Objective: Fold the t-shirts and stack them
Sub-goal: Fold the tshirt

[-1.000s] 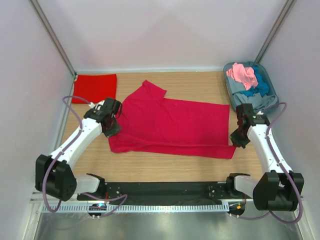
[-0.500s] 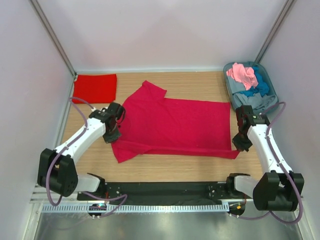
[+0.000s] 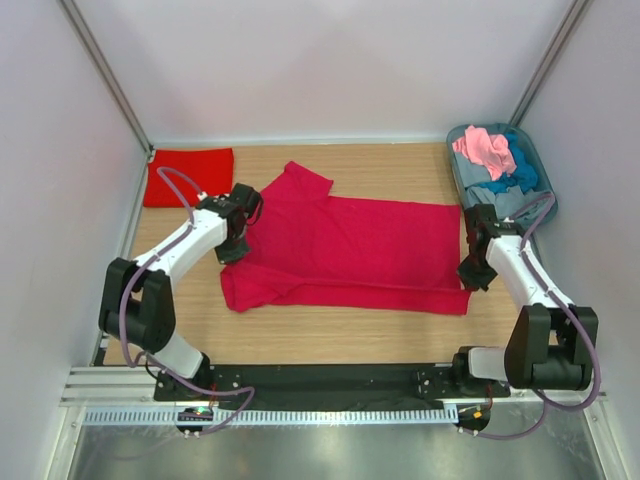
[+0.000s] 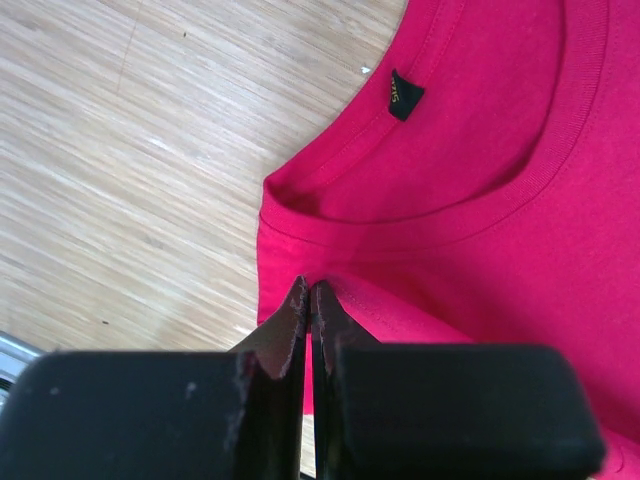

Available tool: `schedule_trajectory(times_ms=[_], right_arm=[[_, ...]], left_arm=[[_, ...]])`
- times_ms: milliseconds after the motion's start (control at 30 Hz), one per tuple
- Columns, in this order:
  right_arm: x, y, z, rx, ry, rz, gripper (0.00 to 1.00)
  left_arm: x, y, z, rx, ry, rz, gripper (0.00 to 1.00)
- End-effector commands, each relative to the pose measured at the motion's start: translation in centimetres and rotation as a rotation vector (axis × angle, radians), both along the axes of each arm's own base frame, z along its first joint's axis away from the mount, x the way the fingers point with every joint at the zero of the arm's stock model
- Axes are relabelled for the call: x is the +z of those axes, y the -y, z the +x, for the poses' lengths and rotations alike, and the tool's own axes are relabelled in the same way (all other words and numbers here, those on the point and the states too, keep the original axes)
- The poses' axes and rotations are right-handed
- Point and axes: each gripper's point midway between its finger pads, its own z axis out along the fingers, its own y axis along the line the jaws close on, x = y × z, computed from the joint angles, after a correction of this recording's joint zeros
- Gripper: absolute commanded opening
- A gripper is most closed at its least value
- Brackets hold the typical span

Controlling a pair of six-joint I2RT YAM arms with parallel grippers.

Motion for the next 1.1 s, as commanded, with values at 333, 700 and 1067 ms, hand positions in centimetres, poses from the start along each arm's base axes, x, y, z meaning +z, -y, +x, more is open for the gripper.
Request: schedule_trajectory(times_ms=[333,700,1067], right_arm=[[-2.8,-0.9,2.6,0.001,0.034,0.053,0.01],[-3.2,0.2,2.9,-0.001,-0.01,-0.006,0.01],[-3.5,0.2,4.6,0.008,0.01,-0.001,0.01]], left_arm=[[-0.9,0.3,2.7,-0.025,0.0,0.042,0.0],[-0.9,1.2,4.6,-0.036,-0.007,0.034,0.0],[-1.6,2.3,6.1,-0.053,-0.02,0.035,0.0]])
